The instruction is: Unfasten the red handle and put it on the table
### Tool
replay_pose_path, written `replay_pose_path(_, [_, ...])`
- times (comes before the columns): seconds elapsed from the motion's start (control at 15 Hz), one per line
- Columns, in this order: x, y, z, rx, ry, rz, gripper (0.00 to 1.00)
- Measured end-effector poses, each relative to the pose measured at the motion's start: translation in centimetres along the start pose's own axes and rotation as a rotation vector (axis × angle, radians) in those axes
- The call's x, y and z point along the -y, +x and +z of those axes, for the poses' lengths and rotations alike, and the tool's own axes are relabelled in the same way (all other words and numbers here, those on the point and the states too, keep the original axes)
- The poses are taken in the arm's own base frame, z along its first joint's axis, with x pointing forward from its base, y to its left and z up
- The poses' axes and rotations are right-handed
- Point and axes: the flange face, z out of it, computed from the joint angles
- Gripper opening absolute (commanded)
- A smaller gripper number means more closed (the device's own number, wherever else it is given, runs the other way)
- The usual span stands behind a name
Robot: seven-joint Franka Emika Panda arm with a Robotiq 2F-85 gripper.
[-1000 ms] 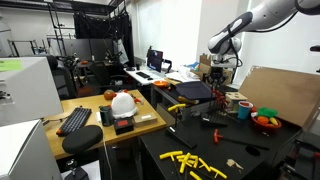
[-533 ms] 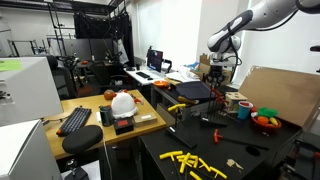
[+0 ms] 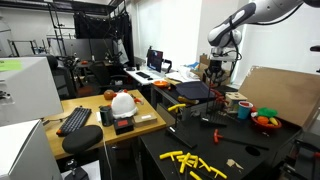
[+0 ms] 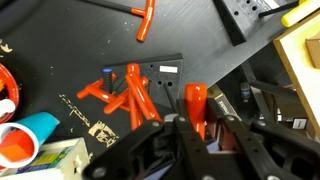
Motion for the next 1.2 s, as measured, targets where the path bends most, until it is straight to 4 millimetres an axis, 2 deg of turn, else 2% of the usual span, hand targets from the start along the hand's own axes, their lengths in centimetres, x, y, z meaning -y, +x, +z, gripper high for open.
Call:
replay_pose_path(0.2, [0.7, -0.8, -0.3, 0.004, -0.013, -0.021, 0.06])
replay_pose_path(0.73, [2.4, -4.3, 2.5, 0.15, -0.068, -0.147, 0.06])
replay_pose_path(1.2, [4.3, -6.9, 2.2, 0.215, -0.195, -0.211, 0.06])
